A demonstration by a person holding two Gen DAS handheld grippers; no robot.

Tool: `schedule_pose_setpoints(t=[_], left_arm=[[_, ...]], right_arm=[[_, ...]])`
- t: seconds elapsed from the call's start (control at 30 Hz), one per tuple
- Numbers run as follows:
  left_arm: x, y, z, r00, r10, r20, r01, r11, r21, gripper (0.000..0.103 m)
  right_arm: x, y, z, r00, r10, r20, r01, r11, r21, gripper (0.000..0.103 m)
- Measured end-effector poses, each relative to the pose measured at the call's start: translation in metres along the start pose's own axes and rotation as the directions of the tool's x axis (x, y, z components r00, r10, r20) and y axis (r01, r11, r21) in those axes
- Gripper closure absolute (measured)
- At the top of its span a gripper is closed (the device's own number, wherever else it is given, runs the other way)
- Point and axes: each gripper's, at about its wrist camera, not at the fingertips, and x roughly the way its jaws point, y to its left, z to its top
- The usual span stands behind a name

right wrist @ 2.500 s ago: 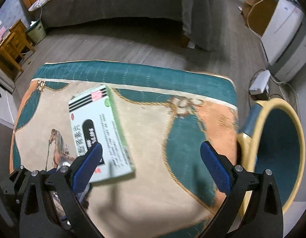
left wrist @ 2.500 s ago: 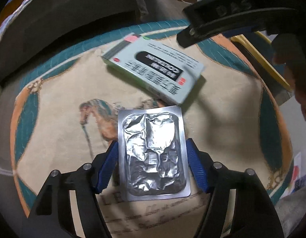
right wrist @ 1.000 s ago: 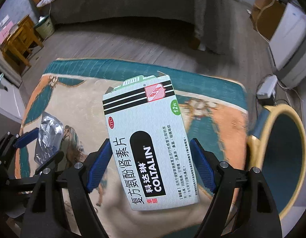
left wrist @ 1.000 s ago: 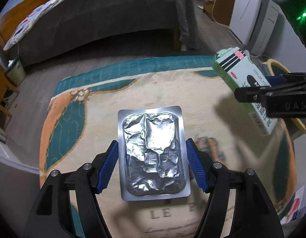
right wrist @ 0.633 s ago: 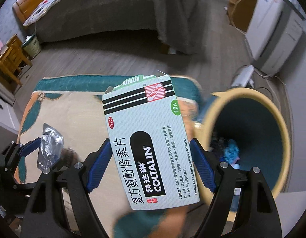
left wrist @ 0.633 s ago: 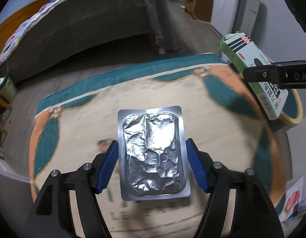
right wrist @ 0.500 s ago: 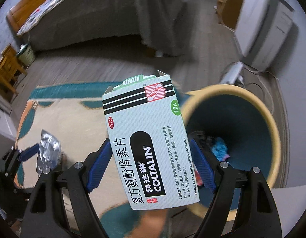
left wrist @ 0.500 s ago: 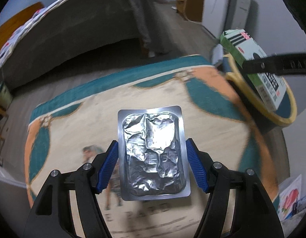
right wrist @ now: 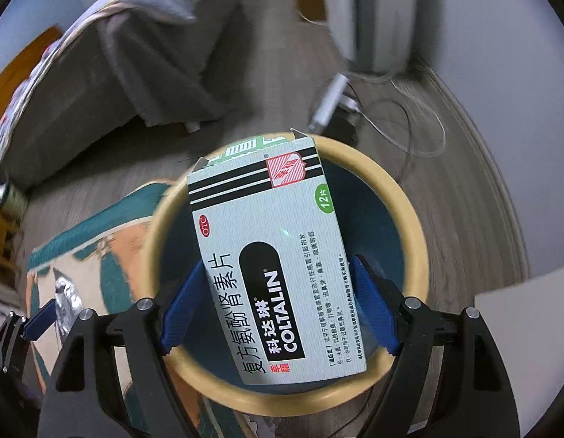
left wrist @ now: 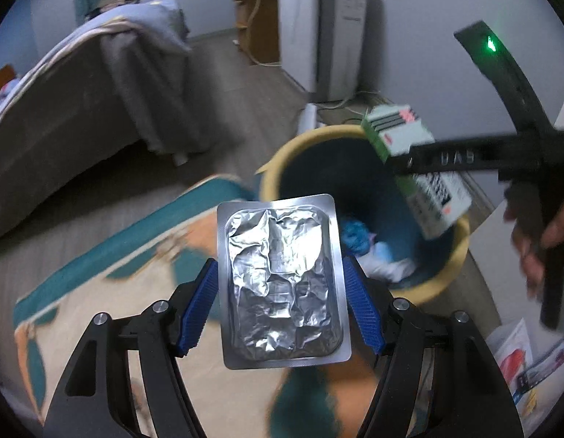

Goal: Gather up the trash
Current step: 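Carry the COLTALIN box over the bucket with the right tool while the left tool carries the blister pack, then open the right tool to drop the box while the left tool drops the blister pack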

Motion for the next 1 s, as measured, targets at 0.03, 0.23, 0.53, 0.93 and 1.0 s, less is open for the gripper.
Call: schedule_pose_setpoints(t=[0.03, 0.23, 0.53, 0.93, 1.0], left_arm=[[0.007, -0.007, 0.008, 1.0, -0.007, 0.001, 0.007, 1.0, 0.015, 0.034], [0.031, -0.031, 0.027, 0.999, -0.052, 0.016, 0.051, 0.995, 0.081, 0.031], [0.03, -0.034, 0.023, 0.998, -0.056, 0.039, 0.052, 0.994, 0.098, 0.017], [-0.093, -0.006, 0.024, 0.99, 0.086, 0.108, -0.085, 0.996, -0.019, 0.005], [-0.114, -0.007, 0.023, 0.991, 0.1, 0.089, -0.098, 0.995, -0.035, 0.005]], right_arm=[[0.002, -0.004, 0.001, 1.0, 0.006, -0.004, -0.006, 1.0, 0.017, 0.025], [0.0, -0.023, 0.007, 0.999, 0.028, 0.045, -0.033, 0.991, 0.128, 0.019], [-0.009, -0.039, 0.009, 0.998, -0.001, 0.066, -0.01, 0.986, 0.164, 0.015], [-0.106, -0.004, -0.03, 0.992, -0.07, 0.106, 0.067, 0.997, 0.036, 0.006], [-0.129, 0.0, -0.045, 0.991, -0.068, 0.118, 0.064, 0.997, 0.038, 0.006]])
